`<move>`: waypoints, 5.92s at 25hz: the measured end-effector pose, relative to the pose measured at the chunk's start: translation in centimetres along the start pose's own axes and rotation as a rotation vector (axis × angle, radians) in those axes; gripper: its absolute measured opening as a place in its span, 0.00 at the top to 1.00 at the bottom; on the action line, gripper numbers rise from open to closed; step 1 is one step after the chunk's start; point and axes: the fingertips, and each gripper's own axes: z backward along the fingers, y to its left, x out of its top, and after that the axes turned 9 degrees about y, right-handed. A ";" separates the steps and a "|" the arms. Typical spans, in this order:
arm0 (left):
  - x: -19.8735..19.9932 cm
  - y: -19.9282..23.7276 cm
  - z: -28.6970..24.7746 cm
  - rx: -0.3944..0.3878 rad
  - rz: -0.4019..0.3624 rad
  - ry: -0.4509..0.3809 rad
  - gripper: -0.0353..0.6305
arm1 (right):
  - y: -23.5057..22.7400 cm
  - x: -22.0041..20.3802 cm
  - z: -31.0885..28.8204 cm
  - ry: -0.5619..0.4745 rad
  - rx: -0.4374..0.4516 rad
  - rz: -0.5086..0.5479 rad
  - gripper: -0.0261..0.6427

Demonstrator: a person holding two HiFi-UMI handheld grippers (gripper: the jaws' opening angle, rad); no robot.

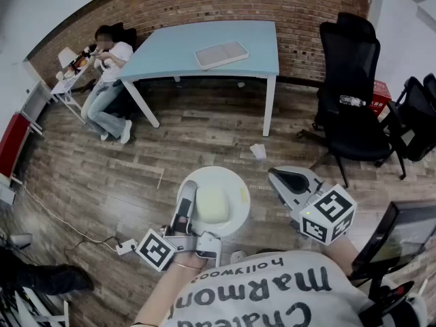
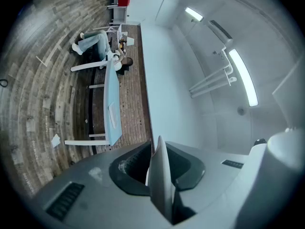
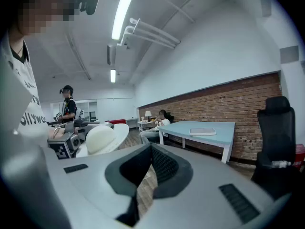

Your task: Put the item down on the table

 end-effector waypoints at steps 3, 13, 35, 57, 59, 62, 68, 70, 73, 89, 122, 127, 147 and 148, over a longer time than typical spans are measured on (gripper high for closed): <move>0.3 -0.1 -0.1 -0.005 0.001 -0.003 0.86 | 0.0 0.3 -0.2 -0.010 0.001 -0.001 0.95; 2.6 0.1 -0.3 -0.025 0.003 0.008 0.86 | 0.8 1.3 -2.0 -0.032 0.013 -0.008 0.95; 10.2 6.2 -4.4 0.020 -0.017 0.020 0.86 | -2.4 -0.9 -12.0 0.066 -0.024 -0.002 0.95; 16.5 14.5 -26.4 0.003 -0.017 -0.013 0.86 | -23.3 5.4 -23.5 0.099 -0.022 0.045 0.95; 16.4 15.4 -27.7 0.009 -0.010 -0.017 0.86 | -24.6 5.2 -24.1 0.103 -0.016 0.041 0.95; 16.5 16.4 -29.1 0.020 -0.010 -0.022 0.86 | -26.1 5.0 -24.9 0.106 -0.003 0.035 0.95; 16.1 17.1 -30.9 0.017 -0.034 -0.035 0.86 | -28.4 4.8 -25.7 0.096 0.016 0.040 0.95; 15.8 17.3 -31.3 0.025 -0.029 -0.036 0.86 | -29.1 4.9 -25.8 0.087 0.018 0.034 0.95; 15.5 17.6 -31.3 0.040 -0.016 -0.041 0.86 | -29.3 4.8 -26.0 0.078 0.033 0.024 0.95; 16.7 19.6 -32.8 0.024 0.010 -0.007 0.86 | -30.2 4.1 -28.3 0.079 0.023 -0.015 0.95; 31.4 26.9 -53.8 -0.002 0.099 0.176 0.86 | -43.2 14.2 -45.6 0.108 -0.120 -0.078 0.95; 33.7 27.1 -56.1 -0.008 0.106 0.187 0.86 | -44.4 16.0 -47.9 0.104 -0.124 -0.077 0.95; 40.9 31.7 -65.5 0.000 0.165 0.237 0.86 | -51.3 20.1 -55.9 0.067 -0.200 -0.120 0.95; 41.0 31.8 -65.9 -0.001 0.166 0.242 0.86 | -51.6 20.2 -56.1 0.064 -0.204 -0.123 0.95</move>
